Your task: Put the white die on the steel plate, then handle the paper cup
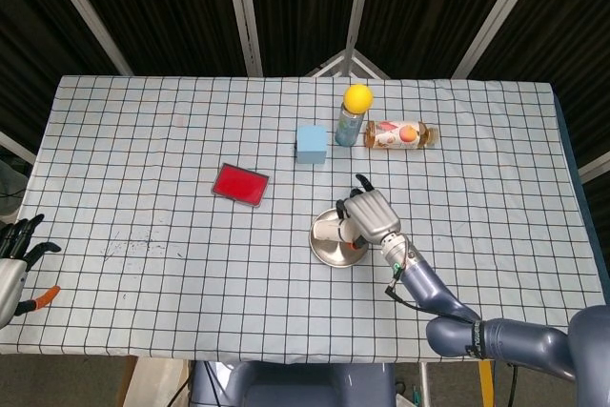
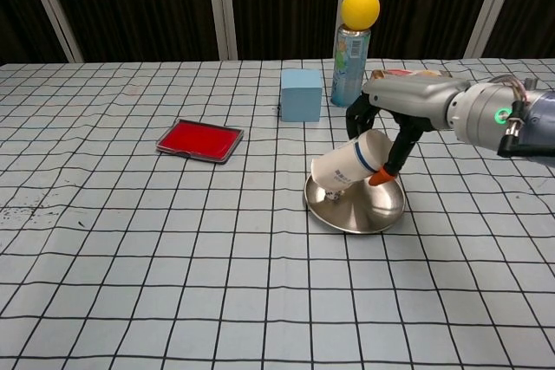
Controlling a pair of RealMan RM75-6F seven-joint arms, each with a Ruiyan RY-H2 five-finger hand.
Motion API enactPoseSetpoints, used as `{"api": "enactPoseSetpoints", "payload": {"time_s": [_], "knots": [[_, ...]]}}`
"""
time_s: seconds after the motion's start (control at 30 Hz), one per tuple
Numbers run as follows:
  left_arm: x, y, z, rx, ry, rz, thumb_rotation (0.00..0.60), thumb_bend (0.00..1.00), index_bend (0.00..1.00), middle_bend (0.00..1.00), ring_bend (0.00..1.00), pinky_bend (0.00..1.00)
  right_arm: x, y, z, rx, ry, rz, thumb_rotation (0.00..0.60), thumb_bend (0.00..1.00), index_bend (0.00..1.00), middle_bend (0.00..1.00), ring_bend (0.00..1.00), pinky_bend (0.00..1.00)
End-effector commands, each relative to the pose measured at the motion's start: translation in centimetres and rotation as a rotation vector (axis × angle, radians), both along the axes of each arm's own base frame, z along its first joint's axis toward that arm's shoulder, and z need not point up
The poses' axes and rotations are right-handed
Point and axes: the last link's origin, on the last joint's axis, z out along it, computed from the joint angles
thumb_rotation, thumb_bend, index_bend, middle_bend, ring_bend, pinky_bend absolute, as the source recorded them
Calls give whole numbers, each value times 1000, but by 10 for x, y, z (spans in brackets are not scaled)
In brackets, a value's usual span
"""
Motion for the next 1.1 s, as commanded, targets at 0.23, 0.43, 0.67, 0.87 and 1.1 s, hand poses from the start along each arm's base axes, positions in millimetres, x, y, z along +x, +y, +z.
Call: {"api": "enactPoseSetpoints", "payload": {"time_s": [0.23,0.43,0.67,0.87,1.1], "knots": [[0,0,0,-1,-1,2,600,293,336,0,0,24,-21,-19,35,-73,137,-13,600,376,854,580,307,0],[0,-1,0,-2,0,1,600,293,336,0,0,24,-45,-36,66,-199,312,-2,600,381,844,581,307,0],[1,0,-2,-4,4,2,600,293,336,0,0,23,-85,-50,69,-202,499,-10,600,384,772,570,278,0],[1,0,-1,0,2,3,600,293,336,0,0,24,-95,-56,62,-150,499,-44,600,386,667,551,259,0],[0,0,-1,-2,1,4,600,293,336,0,0,23,-96,-60,60,-150,478,-59,600,341,332,293,129,0]]}}
